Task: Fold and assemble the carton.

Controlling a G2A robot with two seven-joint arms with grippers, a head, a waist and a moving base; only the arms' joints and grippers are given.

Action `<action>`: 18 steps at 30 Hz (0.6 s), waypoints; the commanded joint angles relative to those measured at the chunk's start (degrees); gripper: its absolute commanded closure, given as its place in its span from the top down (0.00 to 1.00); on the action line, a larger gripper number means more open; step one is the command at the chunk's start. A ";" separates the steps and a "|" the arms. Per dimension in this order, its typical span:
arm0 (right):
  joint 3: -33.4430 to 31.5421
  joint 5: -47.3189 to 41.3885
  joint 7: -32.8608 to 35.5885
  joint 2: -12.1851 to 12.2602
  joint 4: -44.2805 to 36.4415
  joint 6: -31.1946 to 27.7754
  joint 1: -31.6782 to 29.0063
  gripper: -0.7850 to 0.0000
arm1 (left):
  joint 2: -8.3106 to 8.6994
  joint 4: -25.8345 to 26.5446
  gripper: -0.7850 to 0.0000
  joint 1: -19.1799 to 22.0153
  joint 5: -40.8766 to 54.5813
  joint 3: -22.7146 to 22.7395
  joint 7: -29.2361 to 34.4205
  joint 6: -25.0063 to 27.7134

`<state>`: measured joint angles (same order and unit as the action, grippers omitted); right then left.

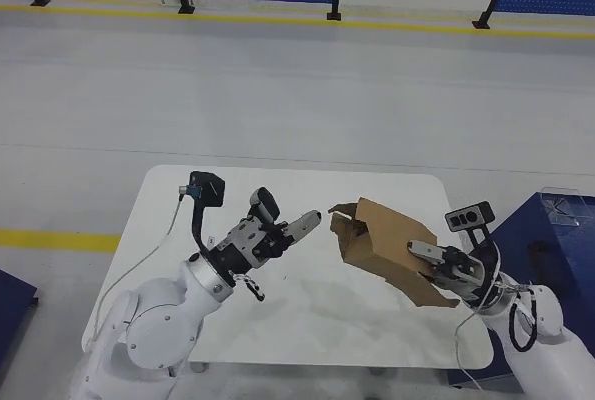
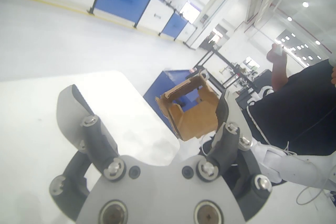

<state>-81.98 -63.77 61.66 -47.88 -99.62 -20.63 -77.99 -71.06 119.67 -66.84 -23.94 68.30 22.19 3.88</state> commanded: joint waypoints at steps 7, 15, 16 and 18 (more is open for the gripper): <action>10.41 -21.42 9.99 -3.57 9.85 4.00 5.24 0.00 | 0.11 0.24 1.00 -3.53 4.34 3.70 -4.55 3.57; 19.37 -35.73 17.36 -7.60 17.94 16.04 11.66 0.00 | 0.15 -1.33 1.00 -4.15 8.38 3.58 -0.41 1.99; 19.92 -37.12 18.60 -8.05 18.81 17.06 12.33 0.00 | 0.15 -1.33 1.00 -4.17 9.23 3.50 0.30 1.70; 20.77 -39.23 20.97 -8.92 20.31 17.94 13.50 0.00 | 0.20 -1.40 1.00 -4.17 10.98 3.15 2.95 0.89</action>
<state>-61.60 -101.76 81.16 -56.34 -80.21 -3.06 -65.18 -70.89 118.24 -71.05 -14.10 71.66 23.45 5.24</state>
